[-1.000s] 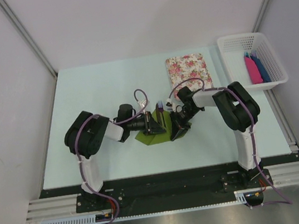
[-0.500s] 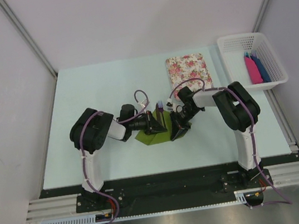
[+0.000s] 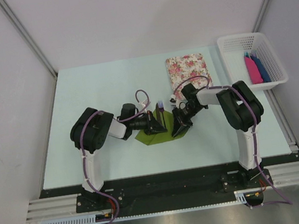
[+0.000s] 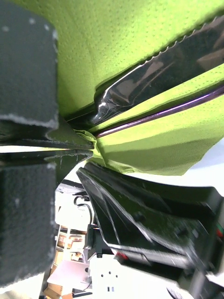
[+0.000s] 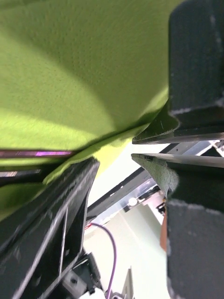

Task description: Place the utensils on the paper napkin and roll it up

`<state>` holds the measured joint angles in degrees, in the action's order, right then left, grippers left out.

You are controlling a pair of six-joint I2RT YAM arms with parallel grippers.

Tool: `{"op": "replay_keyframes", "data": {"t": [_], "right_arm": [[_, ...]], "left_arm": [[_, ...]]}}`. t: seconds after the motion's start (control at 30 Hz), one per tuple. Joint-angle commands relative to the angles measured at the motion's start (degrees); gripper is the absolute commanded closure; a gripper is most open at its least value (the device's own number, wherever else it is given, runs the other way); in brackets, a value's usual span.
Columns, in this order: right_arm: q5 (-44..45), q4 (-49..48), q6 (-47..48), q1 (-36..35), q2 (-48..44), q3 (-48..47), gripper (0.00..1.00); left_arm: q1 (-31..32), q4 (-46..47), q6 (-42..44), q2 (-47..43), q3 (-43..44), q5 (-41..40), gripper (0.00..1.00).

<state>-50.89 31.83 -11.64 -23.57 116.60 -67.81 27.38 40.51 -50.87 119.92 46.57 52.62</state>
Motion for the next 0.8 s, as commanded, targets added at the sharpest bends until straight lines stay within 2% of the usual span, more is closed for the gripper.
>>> {"op": "replay_keyframes", "data": {"t": [0.0,0.23,0.47,0.67,0.77], "right_arm": [[-1.6,-3.5,-2.7,-0.2,-3.6,-0.9,0.82],[0.3,-4.2,-1.7,-0.5,0.1,-1.4,0.83],[5.5,1.8,4.9,0.6,-0.7,-0.4,0.83],[6.9,6.5,7.3,1.9,-5.1,-0.7,0.76],[7.8,7.8,7.2,4.1,-8.3,-0.4,0.66]], "left_arm": [[0.1,-2.1,3.2,1.2,1.2,-1.7,1.0],[0.1,-3.3,4.0,1.0,1.2,-1.6,1.0],[0.0,-4.5,4.6,1.3,1.5,-2.1,1.0],[0.0,-5.2,5.3,0.9,1.3,-2.2,1.0],[0.0,-5.2,5.4,0.8,1.4,-2.3,1.0]]}}
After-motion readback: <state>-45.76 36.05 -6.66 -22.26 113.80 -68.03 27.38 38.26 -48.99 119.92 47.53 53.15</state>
